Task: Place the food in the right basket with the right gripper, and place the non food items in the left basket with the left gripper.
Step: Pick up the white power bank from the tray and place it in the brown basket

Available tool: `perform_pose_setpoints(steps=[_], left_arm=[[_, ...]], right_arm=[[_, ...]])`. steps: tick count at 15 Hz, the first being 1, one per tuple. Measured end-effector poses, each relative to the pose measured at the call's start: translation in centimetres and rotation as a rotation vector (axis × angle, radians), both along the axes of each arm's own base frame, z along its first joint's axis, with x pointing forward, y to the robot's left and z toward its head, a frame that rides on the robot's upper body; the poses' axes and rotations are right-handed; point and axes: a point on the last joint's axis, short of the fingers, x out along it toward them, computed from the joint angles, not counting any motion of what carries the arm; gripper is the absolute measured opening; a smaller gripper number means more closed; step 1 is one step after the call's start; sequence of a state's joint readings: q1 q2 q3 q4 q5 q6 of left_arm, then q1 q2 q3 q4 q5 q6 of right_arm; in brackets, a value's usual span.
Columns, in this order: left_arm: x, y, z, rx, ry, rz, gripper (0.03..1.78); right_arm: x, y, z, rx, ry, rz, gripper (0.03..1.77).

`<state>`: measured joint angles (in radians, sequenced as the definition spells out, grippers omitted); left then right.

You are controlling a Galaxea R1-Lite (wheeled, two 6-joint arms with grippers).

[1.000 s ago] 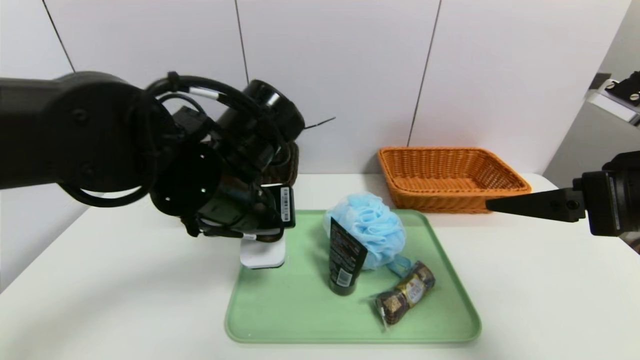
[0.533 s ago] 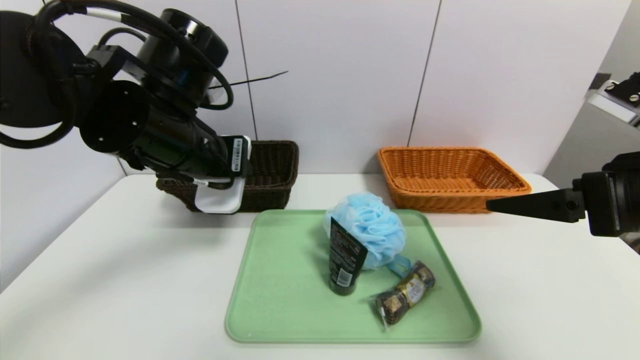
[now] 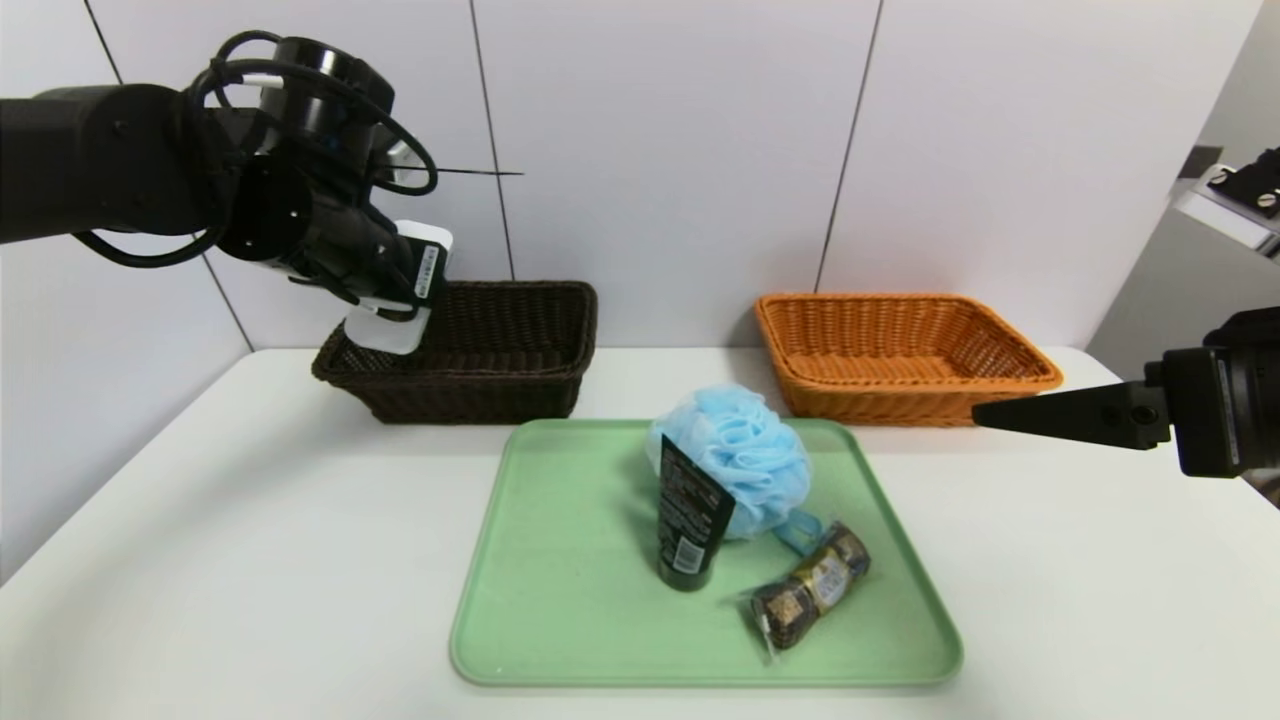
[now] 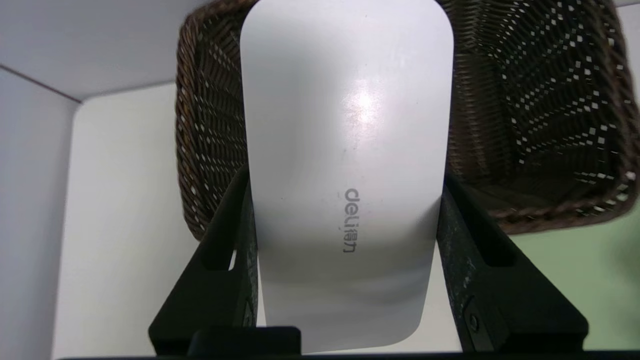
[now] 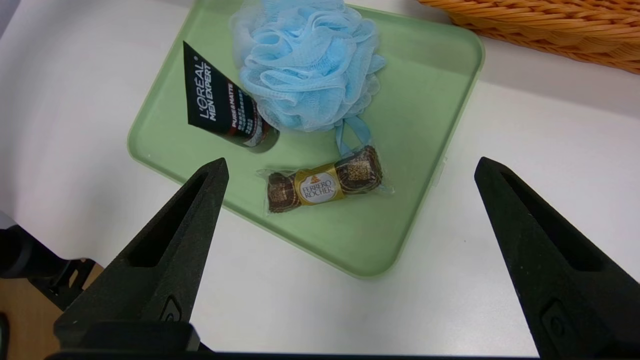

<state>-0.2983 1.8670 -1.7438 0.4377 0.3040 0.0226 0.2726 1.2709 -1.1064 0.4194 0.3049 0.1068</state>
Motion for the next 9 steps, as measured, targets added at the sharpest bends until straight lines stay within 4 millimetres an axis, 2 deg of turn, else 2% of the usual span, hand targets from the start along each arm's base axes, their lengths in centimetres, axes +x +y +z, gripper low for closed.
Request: perform_pose_setpoints(steps=[5, 9], left_arm=[[3.5, 2.8, -1.3, 0.289, -0.038, -0.191, 1.0], [5.7, 3.2, -2.7, 0.495, -0.073, -0.278, 1.0]], right_arm=[[-0.1, 0.0, -0.1, -0.001, 0.001, 0.0, 1.7], [-0.1, 0.0, -0.1, -0.001, 0.004, -0.001, 1.7]])
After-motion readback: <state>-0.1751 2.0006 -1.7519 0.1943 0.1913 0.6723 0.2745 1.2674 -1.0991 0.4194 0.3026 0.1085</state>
